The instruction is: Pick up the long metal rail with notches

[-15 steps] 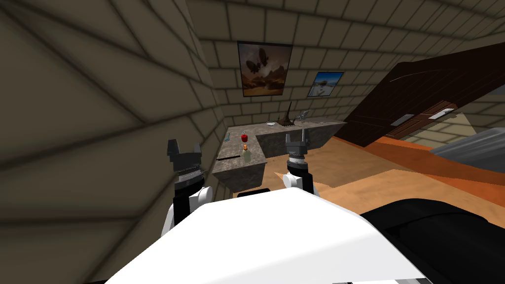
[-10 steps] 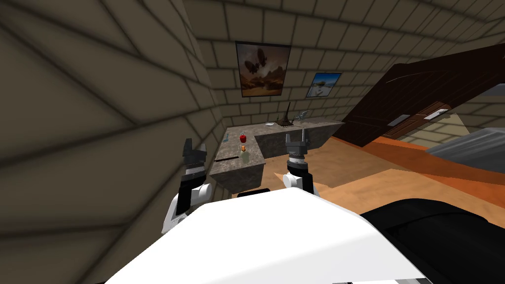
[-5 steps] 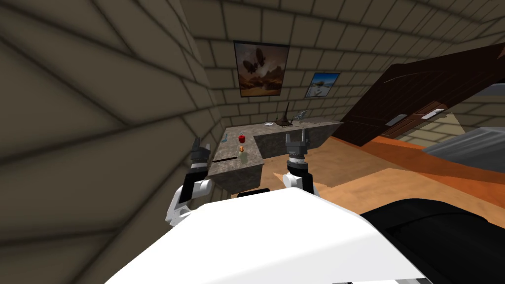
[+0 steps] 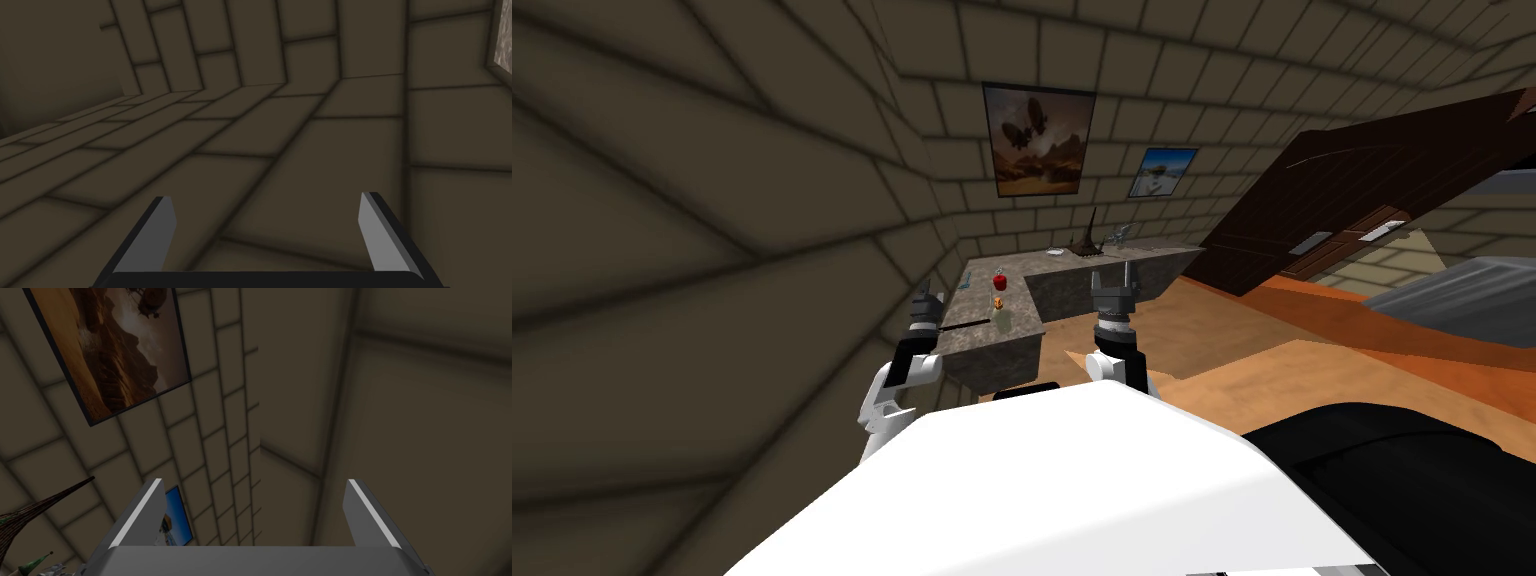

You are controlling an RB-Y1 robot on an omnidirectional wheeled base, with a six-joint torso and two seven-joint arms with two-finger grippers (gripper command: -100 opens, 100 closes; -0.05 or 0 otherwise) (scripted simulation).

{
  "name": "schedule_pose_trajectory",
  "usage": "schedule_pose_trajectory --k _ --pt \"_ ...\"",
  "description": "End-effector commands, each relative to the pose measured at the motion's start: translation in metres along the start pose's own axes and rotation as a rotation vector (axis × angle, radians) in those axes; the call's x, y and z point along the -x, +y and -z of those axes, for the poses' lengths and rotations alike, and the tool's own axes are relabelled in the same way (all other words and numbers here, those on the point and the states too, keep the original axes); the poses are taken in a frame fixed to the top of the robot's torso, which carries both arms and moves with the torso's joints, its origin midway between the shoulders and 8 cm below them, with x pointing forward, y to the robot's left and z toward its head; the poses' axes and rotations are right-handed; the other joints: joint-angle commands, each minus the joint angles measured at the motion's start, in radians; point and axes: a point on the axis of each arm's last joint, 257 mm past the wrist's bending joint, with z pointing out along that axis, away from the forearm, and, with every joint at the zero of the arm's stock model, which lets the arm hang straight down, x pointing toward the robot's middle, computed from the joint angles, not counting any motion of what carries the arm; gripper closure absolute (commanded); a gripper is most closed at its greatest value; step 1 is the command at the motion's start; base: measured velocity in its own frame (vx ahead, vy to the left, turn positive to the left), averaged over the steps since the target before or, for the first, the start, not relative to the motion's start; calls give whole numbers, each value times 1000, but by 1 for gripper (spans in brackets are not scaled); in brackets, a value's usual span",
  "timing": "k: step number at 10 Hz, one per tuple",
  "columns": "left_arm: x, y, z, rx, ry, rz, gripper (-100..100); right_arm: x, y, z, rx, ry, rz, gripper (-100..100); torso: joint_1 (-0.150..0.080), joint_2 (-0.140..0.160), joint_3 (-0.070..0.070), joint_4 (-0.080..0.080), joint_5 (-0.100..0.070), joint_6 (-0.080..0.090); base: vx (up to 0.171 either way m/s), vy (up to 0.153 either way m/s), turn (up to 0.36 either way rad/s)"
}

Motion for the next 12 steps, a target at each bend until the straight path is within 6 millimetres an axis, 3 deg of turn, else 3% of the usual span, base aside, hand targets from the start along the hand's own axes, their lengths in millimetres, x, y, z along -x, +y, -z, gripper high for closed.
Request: schedule_pose_trajectory --k 1,8,12 --pt "1 11 -10 38 3 -6 -100 0 0 0 0 0 0 0 0 0 0 0 0 0 6 -23 -10" --pt "21 73 -54 241 11 -71 -100 0 0 0 0 0 0 0 0 0 0 0 0 0 7 -26 -16" --pt "32 111 -62 362 -2 -87 -100 0 0 0 0 0 0 0 1 0 0 0 0 0 4 -17 -11"
